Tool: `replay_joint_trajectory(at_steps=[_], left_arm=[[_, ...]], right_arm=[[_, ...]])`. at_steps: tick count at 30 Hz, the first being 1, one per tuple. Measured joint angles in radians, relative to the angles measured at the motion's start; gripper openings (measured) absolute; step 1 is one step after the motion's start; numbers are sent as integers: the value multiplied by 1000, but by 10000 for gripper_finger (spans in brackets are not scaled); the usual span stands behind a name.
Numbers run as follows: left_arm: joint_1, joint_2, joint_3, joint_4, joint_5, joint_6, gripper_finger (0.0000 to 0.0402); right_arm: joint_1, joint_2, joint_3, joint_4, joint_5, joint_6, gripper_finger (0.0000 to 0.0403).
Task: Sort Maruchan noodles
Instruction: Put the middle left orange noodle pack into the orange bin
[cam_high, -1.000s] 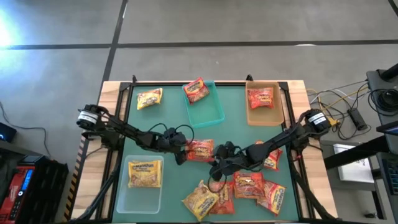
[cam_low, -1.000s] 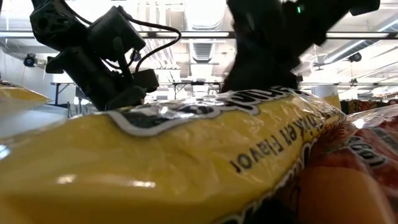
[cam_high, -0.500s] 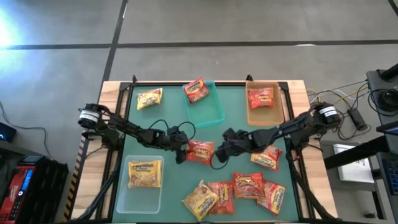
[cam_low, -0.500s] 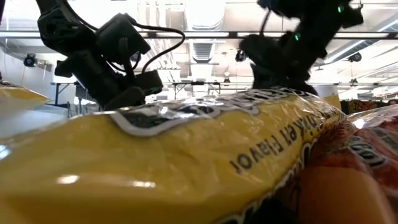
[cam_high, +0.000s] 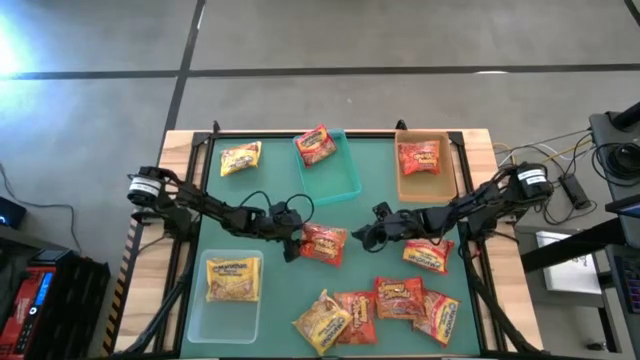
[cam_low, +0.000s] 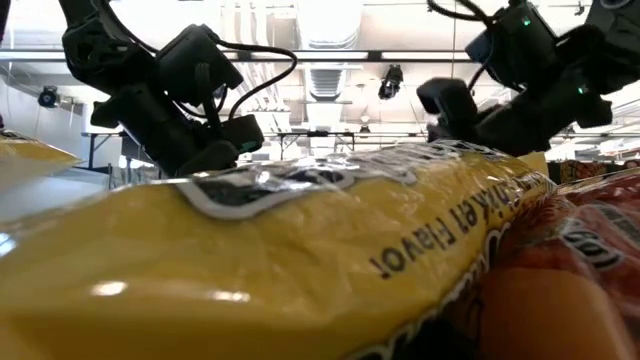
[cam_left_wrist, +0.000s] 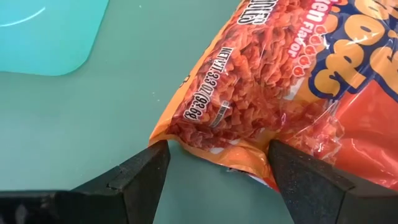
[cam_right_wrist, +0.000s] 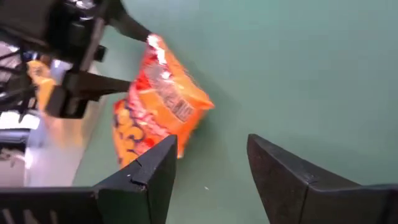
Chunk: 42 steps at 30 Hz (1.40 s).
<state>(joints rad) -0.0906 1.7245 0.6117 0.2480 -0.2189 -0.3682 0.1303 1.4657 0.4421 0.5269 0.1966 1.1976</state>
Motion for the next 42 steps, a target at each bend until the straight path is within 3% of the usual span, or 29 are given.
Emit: replay_joint_trajectory(at_steps=[3,11,15,27,36,42], left_arm=[[0,0,-1,15,-5,0,262],[2,1,0,26,-8,-5,262],[2,0,0,31,-8,-7,262],[2,1,0,55,-8,-7,262],[2,3,0,72,-9,-7,262],[1,44,20,90,-16,-6,262]], right_arm=[[0,35,0,0,12,60,189],[-15,68,63,2,-43,-5,187],[-48,67,89,4,-142,-45,203],[-90,97,110,-19,-172,-31,262],[-90,195,207,-24,-175,-75,265],[-90,249,278,-21,-232,-107,265]])
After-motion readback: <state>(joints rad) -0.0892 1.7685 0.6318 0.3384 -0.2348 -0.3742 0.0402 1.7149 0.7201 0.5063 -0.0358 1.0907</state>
